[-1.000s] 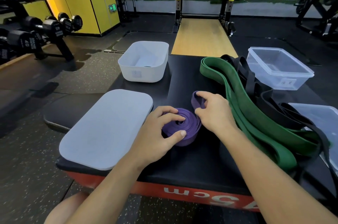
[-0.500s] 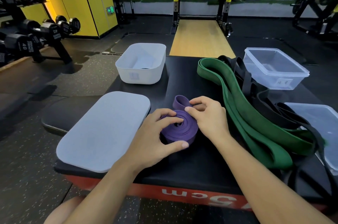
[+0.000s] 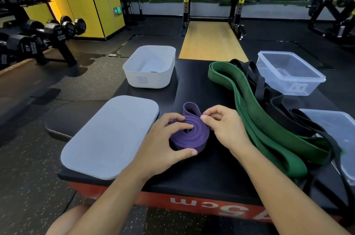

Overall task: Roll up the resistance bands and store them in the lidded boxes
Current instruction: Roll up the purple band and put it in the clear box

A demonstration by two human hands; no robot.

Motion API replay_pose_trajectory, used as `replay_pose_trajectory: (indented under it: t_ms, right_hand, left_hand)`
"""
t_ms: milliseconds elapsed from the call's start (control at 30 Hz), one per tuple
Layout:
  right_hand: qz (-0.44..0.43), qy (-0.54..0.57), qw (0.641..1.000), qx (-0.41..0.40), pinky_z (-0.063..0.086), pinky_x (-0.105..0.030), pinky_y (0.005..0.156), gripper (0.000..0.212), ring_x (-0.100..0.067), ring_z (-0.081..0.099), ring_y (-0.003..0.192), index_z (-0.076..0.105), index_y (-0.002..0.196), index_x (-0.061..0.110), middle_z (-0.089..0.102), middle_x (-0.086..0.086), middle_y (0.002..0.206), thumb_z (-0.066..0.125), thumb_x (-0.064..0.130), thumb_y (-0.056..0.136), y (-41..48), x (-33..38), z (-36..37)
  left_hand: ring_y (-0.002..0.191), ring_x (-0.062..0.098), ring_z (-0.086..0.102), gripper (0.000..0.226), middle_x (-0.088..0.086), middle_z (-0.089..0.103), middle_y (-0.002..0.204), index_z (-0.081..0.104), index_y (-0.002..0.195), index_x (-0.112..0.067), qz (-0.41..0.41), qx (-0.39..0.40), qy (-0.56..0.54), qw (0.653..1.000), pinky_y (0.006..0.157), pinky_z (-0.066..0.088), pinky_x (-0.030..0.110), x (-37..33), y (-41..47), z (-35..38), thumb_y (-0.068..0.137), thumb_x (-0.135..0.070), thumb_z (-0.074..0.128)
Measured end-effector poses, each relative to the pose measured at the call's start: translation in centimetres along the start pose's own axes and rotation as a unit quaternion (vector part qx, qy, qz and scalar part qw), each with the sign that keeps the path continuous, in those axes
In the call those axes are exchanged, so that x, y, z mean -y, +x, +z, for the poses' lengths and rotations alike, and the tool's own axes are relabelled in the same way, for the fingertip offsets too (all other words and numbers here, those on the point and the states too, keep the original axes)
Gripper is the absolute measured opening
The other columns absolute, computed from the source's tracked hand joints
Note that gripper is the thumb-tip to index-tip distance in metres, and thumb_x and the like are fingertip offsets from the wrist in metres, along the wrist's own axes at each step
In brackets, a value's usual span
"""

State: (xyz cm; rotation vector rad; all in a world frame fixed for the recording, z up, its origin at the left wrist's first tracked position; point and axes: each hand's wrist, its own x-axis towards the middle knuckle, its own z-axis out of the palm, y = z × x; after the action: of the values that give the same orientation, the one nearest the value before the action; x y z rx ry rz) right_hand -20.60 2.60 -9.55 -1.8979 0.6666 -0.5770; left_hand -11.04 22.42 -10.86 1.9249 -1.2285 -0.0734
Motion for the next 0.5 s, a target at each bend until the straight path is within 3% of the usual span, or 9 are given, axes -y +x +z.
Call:
replay_pose_trajectory:
  t_ms: [100,200,333,400,500]
  right_hand:
    - [-0.026,-0.017,1.000,-0.003,0.059,-0.047,0.092,0.010,-0.009,0.075,0.087,0.078,0.090,0.026,0.079,0.010,0.086,0.072,0.018,0.093,-0.4,-0.3,0.0]
    - [-0.005,0.020,0.998,0.063,0.052,-0.044,0.106,0.037,-0.007,0.072,0.106,0.069,0.122,0.031,0.078,0.012,0.106,0.061,0.007,0.095,-0.8,0.0,-0.6]
    - [0.017,0.036,0.986,0.164,0.049,-0.027,0.107,0.074,0.000,0.067,0.113,0.048,0.146,0.028,0.070,0.017,0.124,0.065,-0.006,0.082,-2.3,0.7,-1.6]
    - [0.008,-0.008,0.975,0.220,0.044,-0.020,0.109,0.092,0.000,0.058,0.126,0.035,0.155,0.031,0.056,0.019,0.141,0.073,0.004,0.075,-2.9,1.2,-2.3]
    - [-0.034,-0.193,0.945,0.262,0.029,-0.029,0.119,0.120,-0.005,0.033,0.143,0.016,0.162,0.034,0.034,0.017,0.150,0.086,0.033,0.065,-3.3,1.7,-2.3]
  left_hand:
    - [0.139,0.010,0.046,0.058,-0.025,0.044,0.139,0.069,0.127,-0.040,0.008,0.000,-0.005,1.000,0.112,0.044,0.029,-0.1,0.0,-0.1,0.073,-0.051,0.090]
    - [0.138,0.010,0.047,0.058,-0.022,0.045,0.140,0.069,0.125,-0.038,0.013,-0.003,-0.011,1.000,0.111,0.042,0.023,-0.3,0.0,-0.2,0.073,-0.045,0.093]
    - [0.138,0.009,0.047,0.065,-0.019,0.046,0.141,0.065,0.130,-0.035,0.022,-0.011,-0.015,1.000,0.109,0.040,0.017,-0.6,0.0,-0.3,0.073,-0.040,0.094]
    - [0.140,0.009,0.045,0.072,-0.017,0.046,0.142,0.062,0.135,-0.033,0.021,-0.010,-0.025,0.999,0.110,0.039,0.015,-0.8,-0.1,-0.4,0.072,-0.037,0.095]
    - [0.142,0.012,0.043,0.080,-0.017,0.043,0.145,0.057,0.141,-0.034,0.012,-0.003,-0.040,0.999,0.113,0.042,0.023,-1.0,-0.1,-0.6,0.071,-0.035,0.096]
